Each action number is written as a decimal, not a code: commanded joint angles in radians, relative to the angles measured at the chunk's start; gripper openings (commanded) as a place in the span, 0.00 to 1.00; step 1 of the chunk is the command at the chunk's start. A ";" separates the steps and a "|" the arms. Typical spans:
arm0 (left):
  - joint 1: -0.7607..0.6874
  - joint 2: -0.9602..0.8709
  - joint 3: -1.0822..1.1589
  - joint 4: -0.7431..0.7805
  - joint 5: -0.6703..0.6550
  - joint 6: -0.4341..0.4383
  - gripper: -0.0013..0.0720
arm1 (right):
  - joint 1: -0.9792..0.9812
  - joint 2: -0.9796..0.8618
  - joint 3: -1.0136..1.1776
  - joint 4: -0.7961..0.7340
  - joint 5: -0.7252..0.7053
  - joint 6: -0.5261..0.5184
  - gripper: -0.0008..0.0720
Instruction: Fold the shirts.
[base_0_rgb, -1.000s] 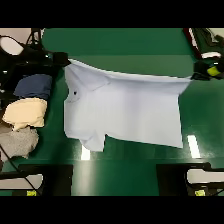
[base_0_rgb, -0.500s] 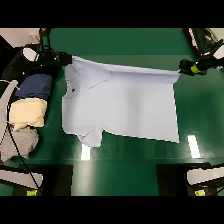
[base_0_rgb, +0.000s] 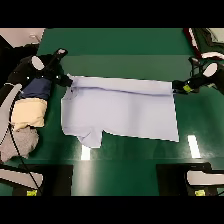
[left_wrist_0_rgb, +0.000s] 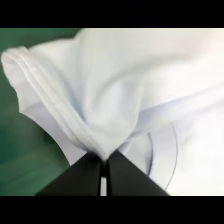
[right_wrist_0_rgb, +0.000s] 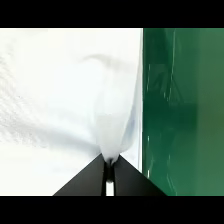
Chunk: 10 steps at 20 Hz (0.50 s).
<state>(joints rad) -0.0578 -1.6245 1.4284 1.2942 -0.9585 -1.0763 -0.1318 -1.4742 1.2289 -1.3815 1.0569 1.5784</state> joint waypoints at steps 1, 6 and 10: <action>0.000 0.000 -0.022 0.031 -0.051 -0.035 0.06 | 0.001 0.025 -0.089 0.034 0.000 -0.001 0.05; 0.001 0.001 -0.010 0.094 -0.175 -0.123 0.78 | -0.004 0.030 -0.068 0.114 0.071 -0.002 0.47; 0.097 0.068 -0.009 0.078 -0.370 -0.253 0.70 | -0.045 0.138 -0.052 0.117 0.220 -0.043 0.47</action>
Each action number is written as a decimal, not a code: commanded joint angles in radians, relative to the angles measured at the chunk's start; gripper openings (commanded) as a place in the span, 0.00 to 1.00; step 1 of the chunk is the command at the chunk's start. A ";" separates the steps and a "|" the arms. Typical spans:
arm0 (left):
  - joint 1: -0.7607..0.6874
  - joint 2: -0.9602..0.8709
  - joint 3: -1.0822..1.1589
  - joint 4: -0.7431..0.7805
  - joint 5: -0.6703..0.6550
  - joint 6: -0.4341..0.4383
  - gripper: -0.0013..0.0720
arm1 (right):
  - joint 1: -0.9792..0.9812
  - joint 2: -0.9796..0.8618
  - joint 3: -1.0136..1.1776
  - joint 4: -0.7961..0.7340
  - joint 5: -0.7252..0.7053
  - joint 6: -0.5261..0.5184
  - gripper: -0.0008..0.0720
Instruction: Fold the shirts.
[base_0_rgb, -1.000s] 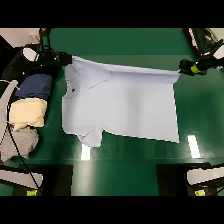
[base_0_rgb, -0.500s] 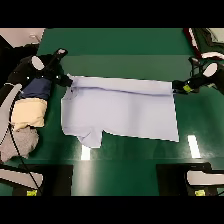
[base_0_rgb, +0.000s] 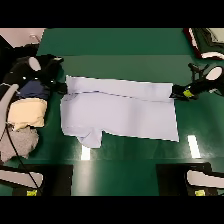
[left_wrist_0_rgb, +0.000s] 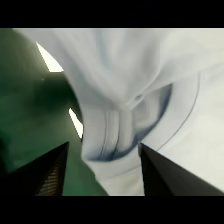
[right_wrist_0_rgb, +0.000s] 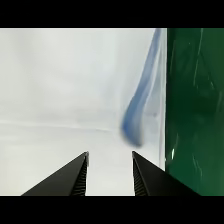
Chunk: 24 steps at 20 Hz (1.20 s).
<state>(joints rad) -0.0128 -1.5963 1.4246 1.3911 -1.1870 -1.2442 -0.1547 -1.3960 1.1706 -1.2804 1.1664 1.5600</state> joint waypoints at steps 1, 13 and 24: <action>0.086 0.087 -0.050 -0.089 -0.164 -0.084 0.70 | -0.035 0.101 -0.009 0.032 0.137 -0.045 0.47; 0.135 0.581 -0.882 -0.382 0.004 -0.105 0.70 | -0.063 0.367 -0.218 0.111 0.093 -0.070 0.47; 0.135 0.578 -0.890 -0.453 0.008 -0.036 0.05 | -0.124 0.367 -0.220 0.099 0.255 -0.093 0.47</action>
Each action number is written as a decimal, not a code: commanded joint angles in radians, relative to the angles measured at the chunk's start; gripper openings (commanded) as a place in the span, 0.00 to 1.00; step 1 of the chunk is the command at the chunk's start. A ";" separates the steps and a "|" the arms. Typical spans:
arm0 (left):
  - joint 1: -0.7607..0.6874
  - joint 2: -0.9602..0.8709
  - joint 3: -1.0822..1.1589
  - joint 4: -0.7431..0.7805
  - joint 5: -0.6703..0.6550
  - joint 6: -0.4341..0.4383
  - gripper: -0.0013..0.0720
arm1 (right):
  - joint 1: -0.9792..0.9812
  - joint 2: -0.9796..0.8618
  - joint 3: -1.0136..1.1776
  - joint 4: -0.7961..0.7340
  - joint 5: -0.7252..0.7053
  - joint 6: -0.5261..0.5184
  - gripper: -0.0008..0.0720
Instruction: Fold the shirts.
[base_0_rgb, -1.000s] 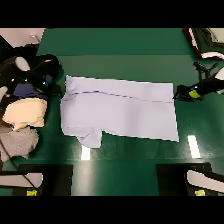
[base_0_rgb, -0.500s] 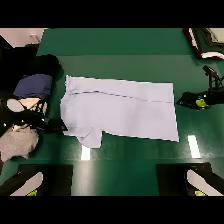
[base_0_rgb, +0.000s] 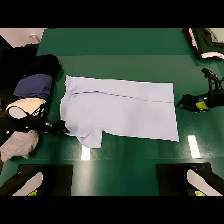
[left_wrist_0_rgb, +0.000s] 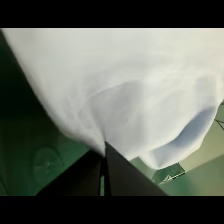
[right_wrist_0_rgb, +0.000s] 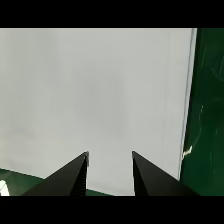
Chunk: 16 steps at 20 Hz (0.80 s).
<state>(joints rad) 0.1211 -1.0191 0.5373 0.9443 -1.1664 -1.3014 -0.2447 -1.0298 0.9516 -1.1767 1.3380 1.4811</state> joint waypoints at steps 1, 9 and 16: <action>0.001 0.001 0.000 -0.005 -0.014 0.027 0.05 | -0.073 0.005 -0.016 -0.005 0.124 -0.034 0.47; 0.001 0.002 0.048 -0.009 -0.023 0.045 0.05 | -0.435 0.032 -0.417 0.031 0.080 -0.175 0.48; 0.001 0.002 0.048 -0.009 -0.023 0.045 0.05 | -0.426 0.024 -0.487 0.057 0.016 -0.190 0.47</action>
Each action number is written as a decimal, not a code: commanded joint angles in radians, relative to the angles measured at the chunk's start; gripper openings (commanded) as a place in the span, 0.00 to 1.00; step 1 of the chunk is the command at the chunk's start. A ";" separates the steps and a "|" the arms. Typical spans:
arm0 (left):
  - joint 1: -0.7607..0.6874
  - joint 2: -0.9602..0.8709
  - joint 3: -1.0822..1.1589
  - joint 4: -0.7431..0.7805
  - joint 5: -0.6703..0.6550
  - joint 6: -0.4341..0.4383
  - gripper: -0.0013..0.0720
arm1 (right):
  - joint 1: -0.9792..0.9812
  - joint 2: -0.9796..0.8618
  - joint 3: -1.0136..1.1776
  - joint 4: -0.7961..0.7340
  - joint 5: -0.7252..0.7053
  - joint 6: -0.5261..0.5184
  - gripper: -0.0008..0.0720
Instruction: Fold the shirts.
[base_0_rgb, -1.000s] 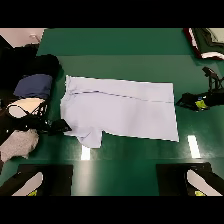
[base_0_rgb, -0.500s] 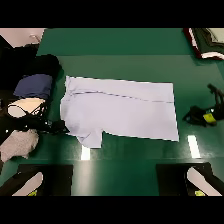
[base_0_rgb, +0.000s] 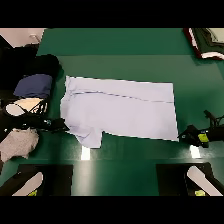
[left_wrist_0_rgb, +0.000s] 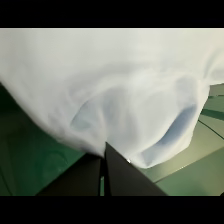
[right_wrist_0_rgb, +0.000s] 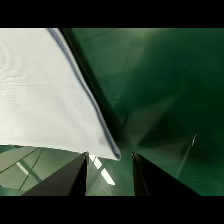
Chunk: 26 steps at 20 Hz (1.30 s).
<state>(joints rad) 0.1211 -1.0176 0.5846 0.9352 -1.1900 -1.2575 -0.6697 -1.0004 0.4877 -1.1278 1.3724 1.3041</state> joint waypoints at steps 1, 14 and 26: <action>0.001 0.000 0.001 0.000 0.000 0.001 0.05 | 0.019 -0.021 -0.023 0.008 -0.018 -0.013 0.47; 0.001 0.122 0.108 0.085 -0.237 -0.035 0.05 | 0.157 0.207 0.191 -0.235 0.169 0.069 0.03; -0.101 0.183 0.340 0.102 0.038 -0.108 0.05 | 0.412 0.011 0.550 -0.229 0.054 0.158 0.03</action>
<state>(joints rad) 0.0284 -0.8009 0.8921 0.9939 -1.3273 -1.3563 -0.3233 -0.8871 0.9504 -1.3540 1.4944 1.4399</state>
